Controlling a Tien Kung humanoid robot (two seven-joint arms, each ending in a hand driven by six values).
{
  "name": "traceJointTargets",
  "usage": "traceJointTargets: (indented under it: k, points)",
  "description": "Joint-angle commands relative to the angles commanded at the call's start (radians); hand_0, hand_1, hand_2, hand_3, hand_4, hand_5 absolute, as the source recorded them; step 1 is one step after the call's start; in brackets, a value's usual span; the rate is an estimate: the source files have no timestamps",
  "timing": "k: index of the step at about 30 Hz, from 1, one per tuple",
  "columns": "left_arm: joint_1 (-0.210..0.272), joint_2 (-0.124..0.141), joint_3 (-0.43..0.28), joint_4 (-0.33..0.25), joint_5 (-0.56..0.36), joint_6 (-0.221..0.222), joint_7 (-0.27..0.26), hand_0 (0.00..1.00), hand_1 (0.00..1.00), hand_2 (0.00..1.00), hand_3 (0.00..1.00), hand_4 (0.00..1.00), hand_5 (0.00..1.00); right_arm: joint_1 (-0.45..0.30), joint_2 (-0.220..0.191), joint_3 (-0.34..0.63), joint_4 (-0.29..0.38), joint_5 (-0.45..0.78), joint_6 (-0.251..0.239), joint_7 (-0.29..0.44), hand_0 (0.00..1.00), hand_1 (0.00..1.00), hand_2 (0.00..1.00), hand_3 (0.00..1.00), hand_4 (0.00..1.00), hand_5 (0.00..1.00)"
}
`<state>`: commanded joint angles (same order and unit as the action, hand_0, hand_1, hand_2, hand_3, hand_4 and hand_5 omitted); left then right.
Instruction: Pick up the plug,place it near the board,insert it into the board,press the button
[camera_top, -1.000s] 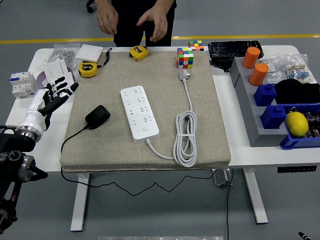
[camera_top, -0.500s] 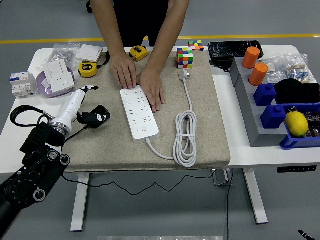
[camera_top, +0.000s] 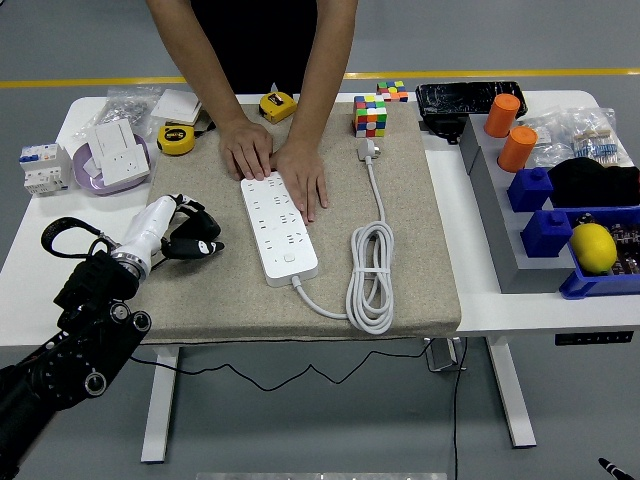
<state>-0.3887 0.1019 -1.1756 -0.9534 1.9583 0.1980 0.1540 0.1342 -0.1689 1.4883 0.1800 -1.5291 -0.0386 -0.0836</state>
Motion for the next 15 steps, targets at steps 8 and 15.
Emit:
traceJointTargets:
  k: [8, 15]
  points:
    - [0.004, -0.004, -0.018, 0.03, 0.023, 0.014, -0.012, 0.763, 0.688, 0.575, 0.59, 0.998, 0.425, -0.004, -0.004, -0.002, 0.0, 0.001, 0.004, 0.003, 0.998, 0.842, 0.746, 0.752, 0.998, 0.805]
    - [0.003, -0.006, -0.021, 0.049, 0.085, 0.028, -0.012, 0.637, 0.567, 0.473, 0.509, 0.998, 0.412, -0.002, -0.009, 0.004, 0.0, -0.002, 0.003, 0.003, 0.998, 0.84, 0.744, 0.75, 0.998, 0.804]
